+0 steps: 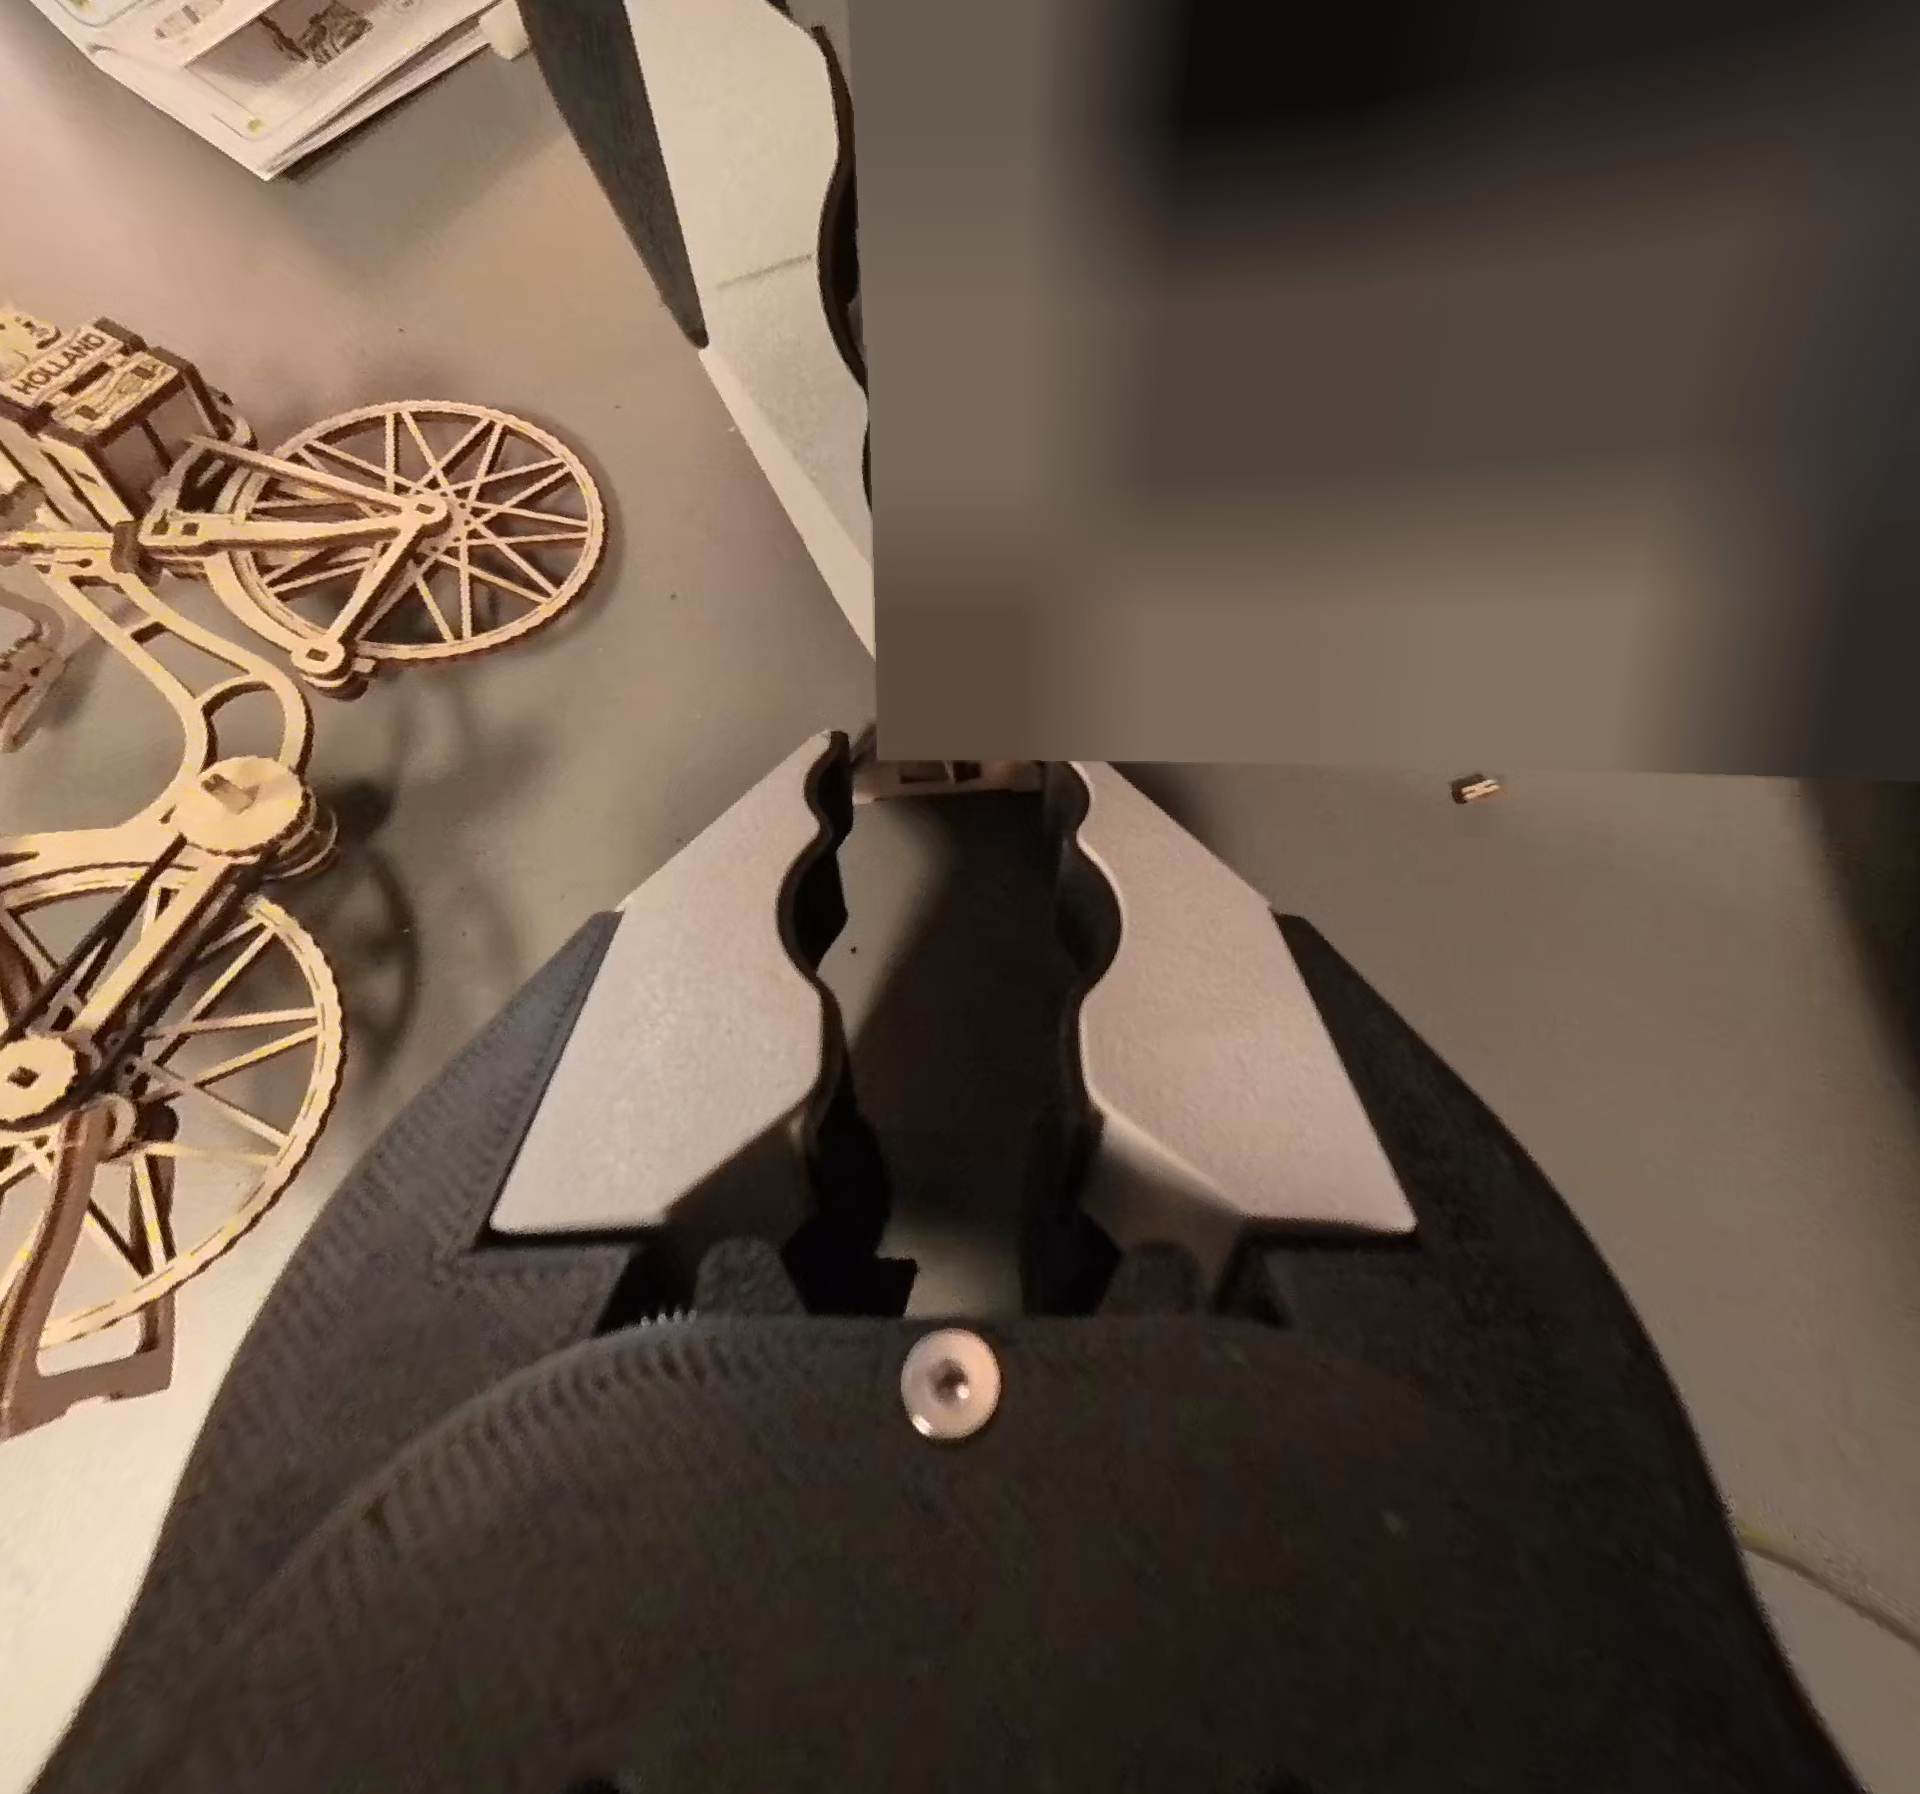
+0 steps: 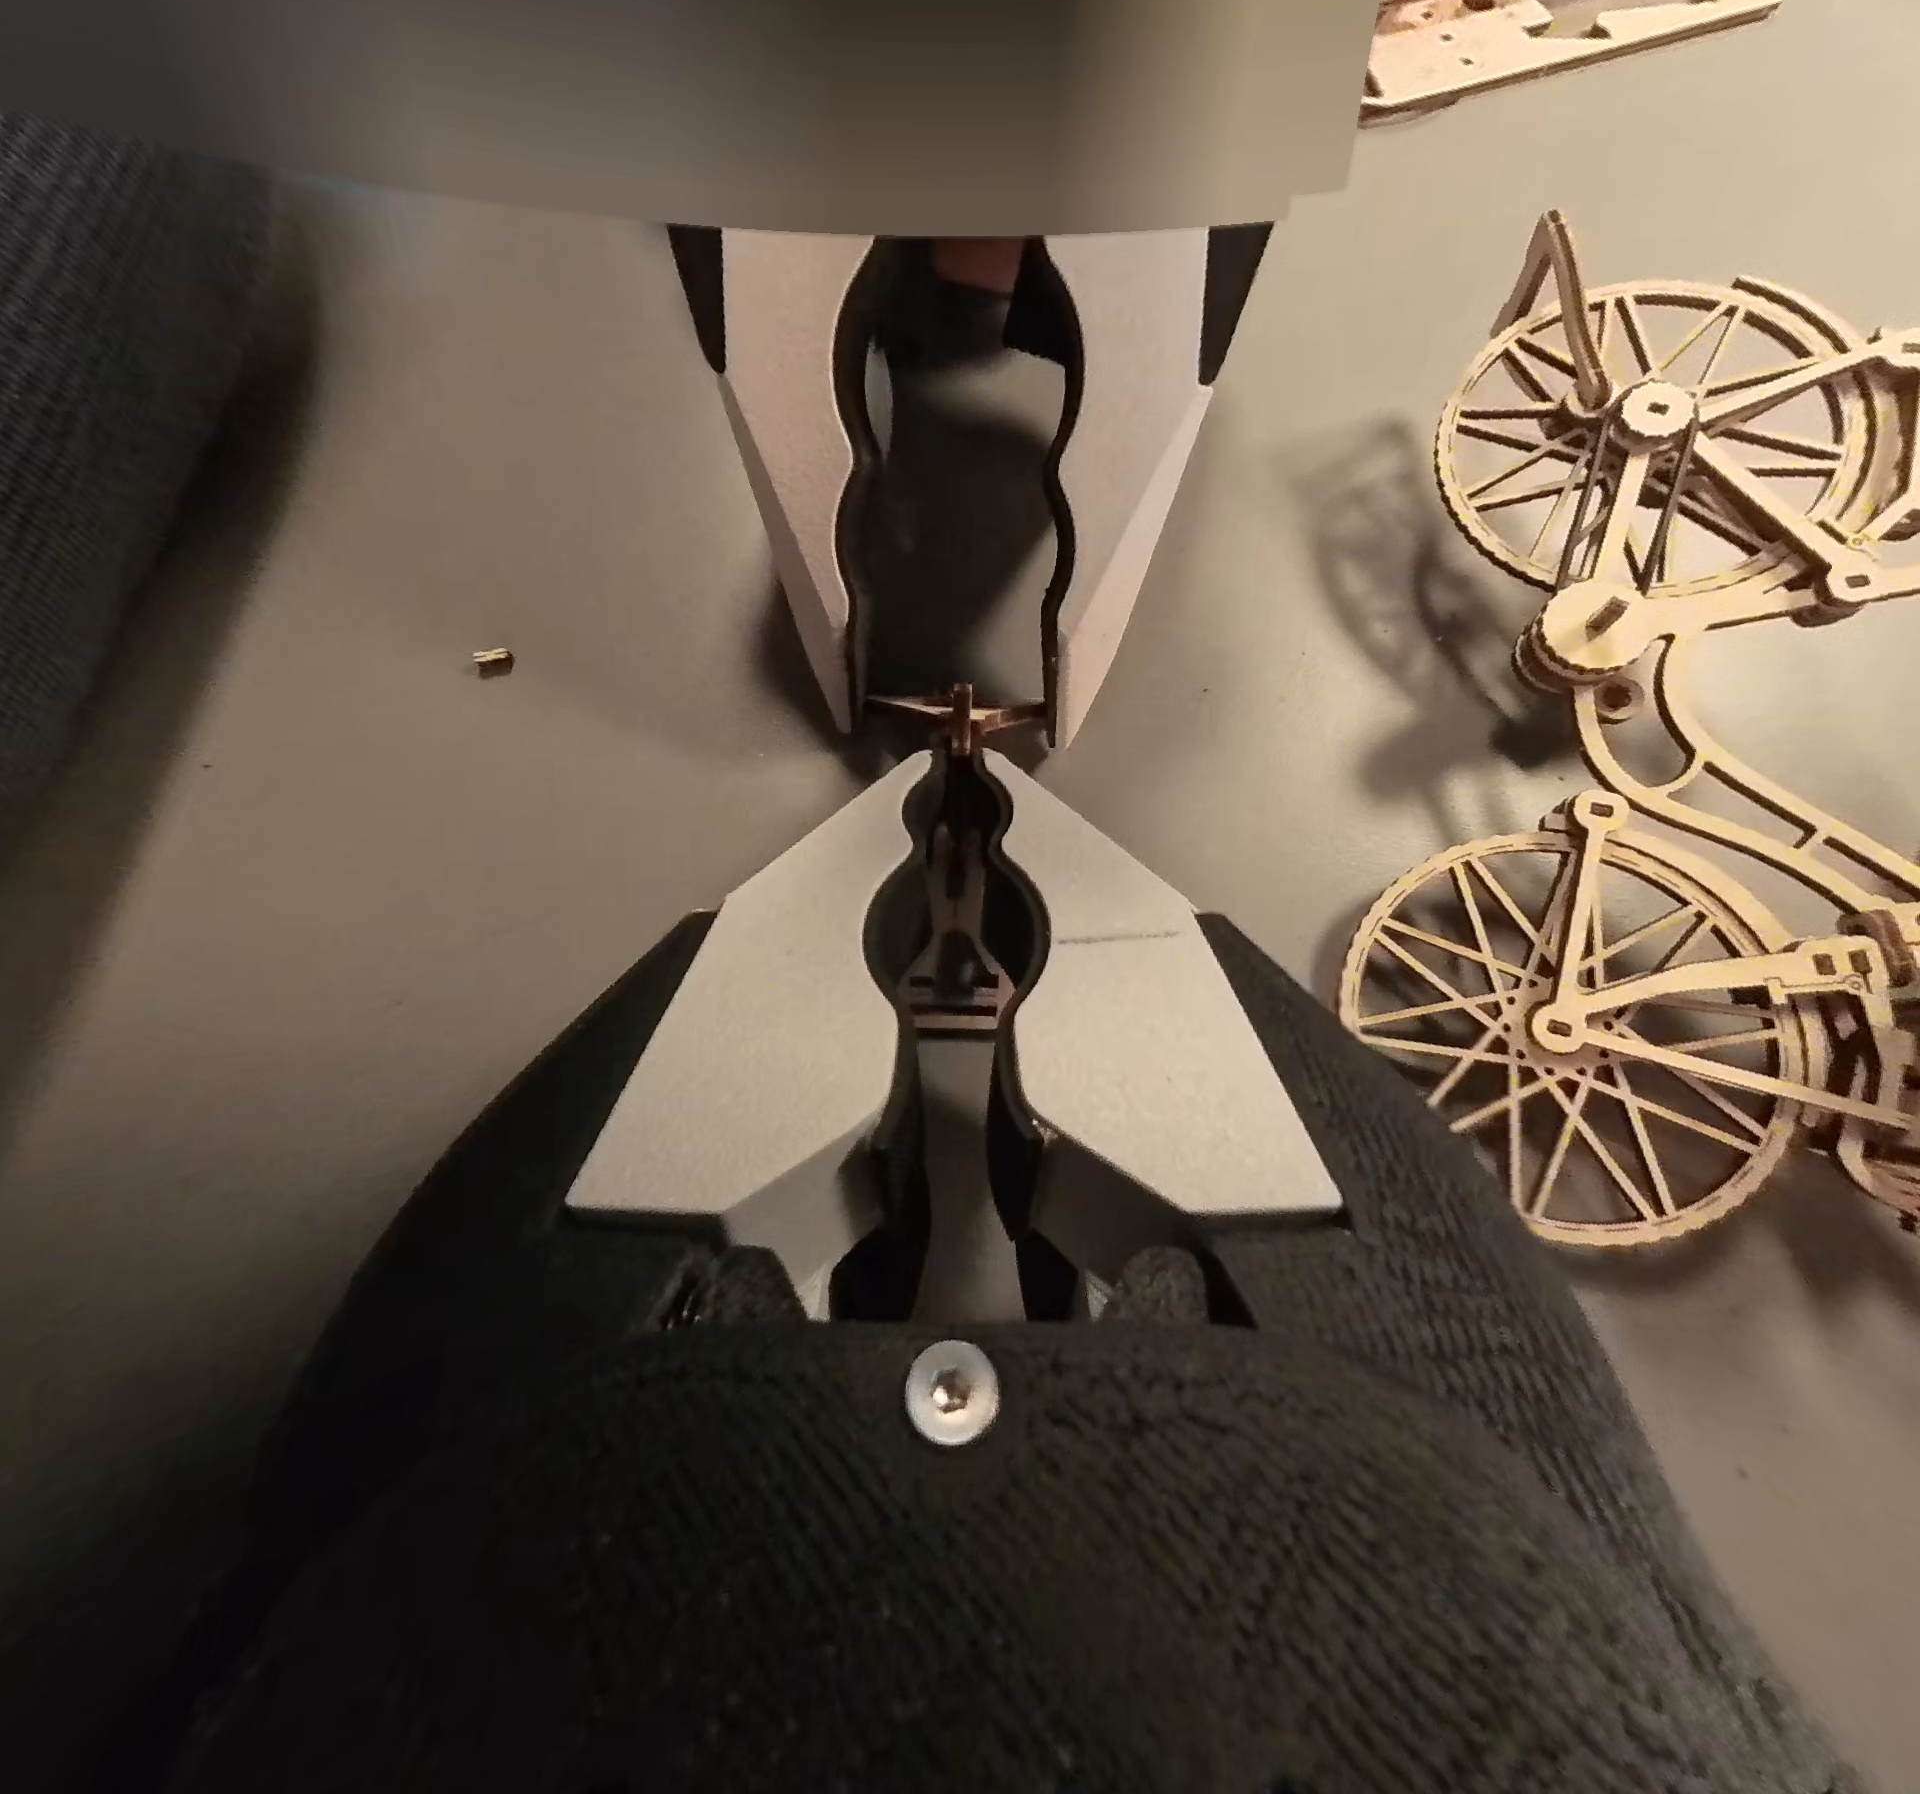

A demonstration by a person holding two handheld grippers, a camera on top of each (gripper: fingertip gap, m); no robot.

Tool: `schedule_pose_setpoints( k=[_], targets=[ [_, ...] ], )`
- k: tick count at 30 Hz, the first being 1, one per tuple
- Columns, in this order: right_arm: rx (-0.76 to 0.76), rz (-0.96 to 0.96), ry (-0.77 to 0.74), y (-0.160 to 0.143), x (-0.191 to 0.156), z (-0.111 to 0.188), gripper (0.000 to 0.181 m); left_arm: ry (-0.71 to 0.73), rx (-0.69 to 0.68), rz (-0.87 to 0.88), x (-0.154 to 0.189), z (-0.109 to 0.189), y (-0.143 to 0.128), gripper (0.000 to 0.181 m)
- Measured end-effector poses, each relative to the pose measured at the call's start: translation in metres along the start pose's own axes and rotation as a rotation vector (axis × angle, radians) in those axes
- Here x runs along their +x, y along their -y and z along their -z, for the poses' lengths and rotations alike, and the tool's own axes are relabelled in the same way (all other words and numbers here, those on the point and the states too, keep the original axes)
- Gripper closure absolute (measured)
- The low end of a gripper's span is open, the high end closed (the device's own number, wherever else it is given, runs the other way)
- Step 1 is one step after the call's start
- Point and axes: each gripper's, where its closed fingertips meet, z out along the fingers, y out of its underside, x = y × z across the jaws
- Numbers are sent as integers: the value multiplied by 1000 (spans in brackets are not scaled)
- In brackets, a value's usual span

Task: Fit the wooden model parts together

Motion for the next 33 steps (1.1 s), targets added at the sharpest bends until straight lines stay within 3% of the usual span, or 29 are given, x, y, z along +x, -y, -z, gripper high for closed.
schedule_pose_setpoints(
  k=[22, 30, 33],
  targets=[
    [-31, -172, 31, 0, -2, -2, 180, 42, 4, -4, -2, -1, 1, 148],
    [-65, -136, -9, -1, -1, -3, 180, 50, 4, 5, -3, 0, 2, 150],
    [-63, -106, -11, -1, -2, -3, 181, -11, 6, 55, 0, 1, 1, 147]
  ],
)
